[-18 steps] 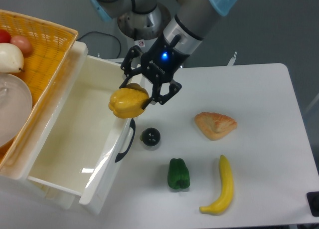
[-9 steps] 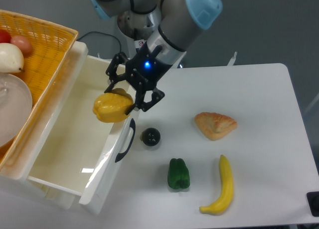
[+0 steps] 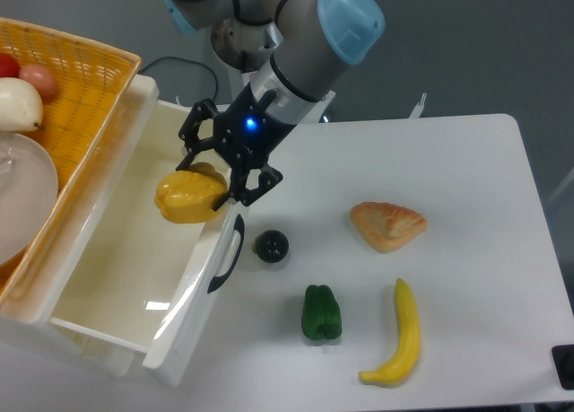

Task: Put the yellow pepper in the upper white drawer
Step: 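Carry the yellow pepper over the open white drawer and lower it, then open the gripper to release the pepper into the drawer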

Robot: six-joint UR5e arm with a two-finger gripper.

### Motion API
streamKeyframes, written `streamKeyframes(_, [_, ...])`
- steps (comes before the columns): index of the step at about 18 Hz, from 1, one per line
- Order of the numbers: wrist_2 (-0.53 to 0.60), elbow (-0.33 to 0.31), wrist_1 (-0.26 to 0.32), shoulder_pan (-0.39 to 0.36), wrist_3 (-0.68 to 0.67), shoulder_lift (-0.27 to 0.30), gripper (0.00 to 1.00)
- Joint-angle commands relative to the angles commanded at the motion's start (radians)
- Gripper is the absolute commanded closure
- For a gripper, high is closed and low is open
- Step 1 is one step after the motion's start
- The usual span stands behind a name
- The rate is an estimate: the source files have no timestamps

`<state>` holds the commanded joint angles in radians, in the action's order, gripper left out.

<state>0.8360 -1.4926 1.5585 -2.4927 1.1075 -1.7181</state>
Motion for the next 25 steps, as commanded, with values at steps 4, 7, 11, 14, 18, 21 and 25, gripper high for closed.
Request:
streamKeyframes(4, [0.0, 0.0, 0.003, -0.002, -0.002, 0.012, 0.66])
streamKeyframes(7, [-0.002, 0.002, 0.002, 0.008, -0.015, 0.014, 0.66])
streamKeyframes(11, [-0.011, 0.0, 0.002, 0.018, -0.023, 0.014, 0.66])
streamKeyframes(14, [-0.012, 0.0, -0.002, 0.029, -0.037, 0.012, 0.66])
streamKeyframes(18, [-0.012, 0.0, -0.008, 0.029, -0.035, 0.002, 0.57])
streamKeyframes(21, [-0.009, -0.005, -0.011, 0.034, -0.028, -0.005, 0.5])
streamKeyframes(25, [-0.009, -0.005, -0.017, 0.035, -0.028, -0.008, 0.37])
